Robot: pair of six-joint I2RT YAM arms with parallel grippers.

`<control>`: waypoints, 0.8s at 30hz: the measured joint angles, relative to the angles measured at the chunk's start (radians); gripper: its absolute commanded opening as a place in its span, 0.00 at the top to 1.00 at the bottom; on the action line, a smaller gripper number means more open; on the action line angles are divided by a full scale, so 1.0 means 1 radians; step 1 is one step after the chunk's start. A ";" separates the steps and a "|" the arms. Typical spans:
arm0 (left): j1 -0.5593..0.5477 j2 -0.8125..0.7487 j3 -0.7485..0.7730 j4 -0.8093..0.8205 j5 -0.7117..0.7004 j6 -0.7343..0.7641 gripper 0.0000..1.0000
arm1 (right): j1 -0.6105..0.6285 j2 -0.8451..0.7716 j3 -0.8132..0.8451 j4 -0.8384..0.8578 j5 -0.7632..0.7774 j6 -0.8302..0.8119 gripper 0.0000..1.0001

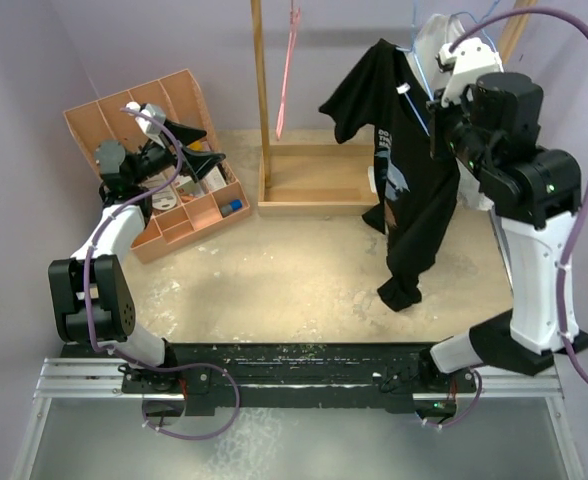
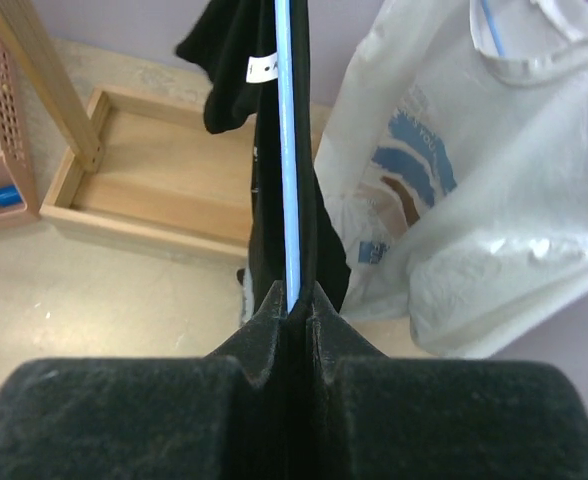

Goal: Place the t-shirt on the hanger
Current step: Place the hanger at the clothesline.

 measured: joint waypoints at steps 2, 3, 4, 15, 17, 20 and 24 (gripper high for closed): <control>0.000 0.000 -0.007 0.003 0.002 0.000 0.00 | -0.009 0.054 0.047 0.010 -0.004 -0.012 1.00; 0.000 0.000 -0.010 0.003 0.003 0.000 0.00 | -0.020 0.080 0.069 0.017 -0.010 -0.015 1.00; 0.000 0.000 -0.011 0.003 0.005 0.000 0.00 | -0.030 0.099 0.082 0.022 -0.018 -0.016 1.00; -0.001 0.000 -0.013 0.007 0.013 0.000 0.00 | -0.246 0.221 0.127 0.117 -0.172 0.008 1.00; -0.002 0.001 -0.013 0.008 0.014 0.000 0.00 | -0.274 0.233 0.132 0.140 -0.195 0.021 1.00; -0.007 0.008 -0.013 0.008 0.018 0.000 0.00 | -0.307 0.270 0.184 0.160 -0.232 0.039 1.00; -0.017 0.024 -0.013 0.009 0.019 0.001 0.00 | -0.335 0.319 0.241 0.197 -0.273 0.057 1.00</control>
